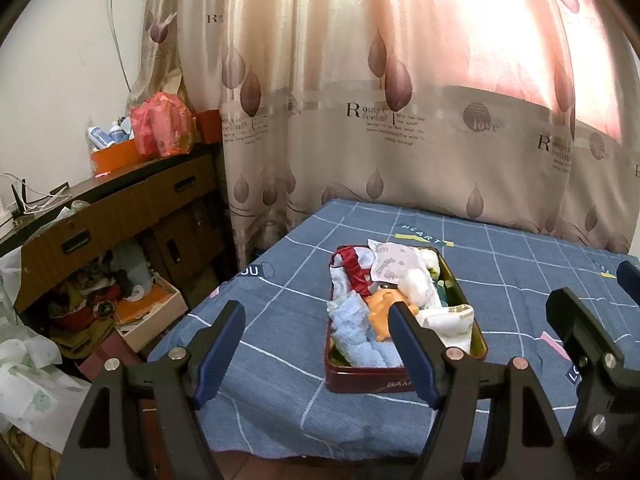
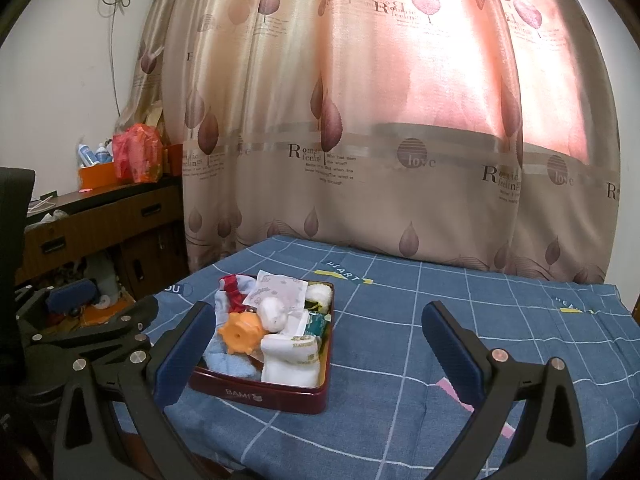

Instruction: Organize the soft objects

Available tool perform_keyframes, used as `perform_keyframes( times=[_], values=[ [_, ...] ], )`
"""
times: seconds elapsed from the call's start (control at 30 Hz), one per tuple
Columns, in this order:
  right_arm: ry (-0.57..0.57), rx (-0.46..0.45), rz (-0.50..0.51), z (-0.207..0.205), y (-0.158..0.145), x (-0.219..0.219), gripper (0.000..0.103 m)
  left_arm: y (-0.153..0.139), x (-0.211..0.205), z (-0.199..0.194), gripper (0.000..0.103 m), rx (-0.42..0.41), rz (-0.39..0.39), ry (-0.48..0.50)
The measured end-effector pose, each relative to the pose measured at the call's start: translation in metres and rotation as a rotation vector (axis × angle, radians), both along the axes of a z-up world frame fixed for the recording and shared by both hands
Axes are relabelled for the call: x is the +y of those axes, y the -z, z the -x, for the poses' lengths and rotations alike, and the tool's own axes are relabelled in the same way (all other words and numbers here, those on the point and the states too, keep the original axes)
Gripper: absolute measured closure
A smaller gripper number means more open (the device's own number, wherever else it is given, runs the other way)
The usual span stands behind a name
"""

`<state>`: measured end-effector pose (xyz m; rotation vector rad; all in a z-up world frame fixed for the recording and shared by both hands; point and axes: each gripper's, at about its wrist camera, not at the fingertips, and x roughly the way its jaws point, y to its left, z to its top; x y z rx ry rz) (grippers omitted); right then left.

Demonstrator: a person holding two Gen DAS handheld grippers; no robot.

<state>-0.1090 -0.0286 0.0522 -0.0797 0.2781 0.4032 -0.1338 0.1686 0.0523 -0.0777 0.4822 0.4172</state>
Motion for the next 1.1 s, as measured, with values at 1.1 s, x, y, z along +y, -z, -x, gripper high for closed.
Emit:
perform_keyframes(
  times=[1.1],
  values=[
    [-0.031, 0.015, 0.002, 0.0018, 0.0099, 0.0021, 0.001, -0.0027, -0.0017, 0.0024, 0.026, -0.003, -0.018, -0.032]
  ],
)
